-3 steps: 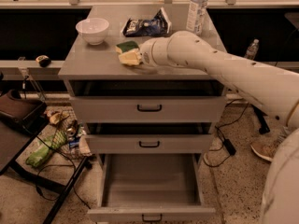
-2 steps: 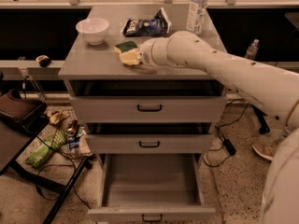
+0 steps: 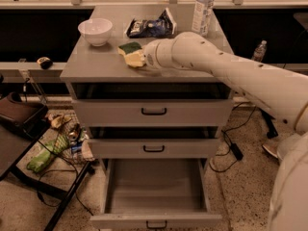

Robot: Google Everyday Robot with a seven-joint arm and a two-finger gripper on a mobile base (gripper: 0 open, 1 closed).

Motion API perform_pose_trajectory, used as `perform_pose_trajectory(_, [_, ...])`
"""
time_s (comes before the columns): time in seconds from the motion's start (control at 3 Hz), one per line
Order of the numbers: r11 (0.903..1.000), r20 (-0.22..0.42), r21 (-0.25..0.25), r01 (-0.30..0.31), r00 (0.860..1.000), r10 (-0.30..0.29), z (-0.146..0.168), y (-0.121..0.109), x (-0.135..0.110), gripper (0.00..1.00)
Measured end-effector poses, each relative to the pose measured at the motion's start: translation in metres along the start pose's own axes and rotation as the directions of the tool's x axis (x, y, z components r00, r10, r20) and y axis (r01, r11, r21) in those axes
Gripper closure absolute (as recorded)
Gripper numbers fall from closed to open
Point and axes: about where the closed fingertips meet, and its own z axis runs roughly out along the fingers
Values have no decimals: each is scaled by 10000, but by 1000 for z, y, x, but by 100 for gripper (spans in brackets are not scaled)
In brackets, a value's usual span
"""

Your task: Place sponge into bottom drawer

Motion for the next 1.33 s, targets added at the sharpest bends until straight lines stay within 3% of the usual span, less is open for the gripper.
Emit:
perform_pose_trajectory(0.33, [10000,0,1,3,10000,-3,0,0,0,100])
perform_pose_trajectory(0.67, [9989,-19,165,442,9990,-441,-28,12,-7,100])
perform_pose_trajectory(1.0, [9902,-269,163,1385,9901,-1381,-80,33,-11,100])
perform_pose_trajectory(1.33, [9722,-799,-153,2336,9689,-2341,-136,51,-5,100])
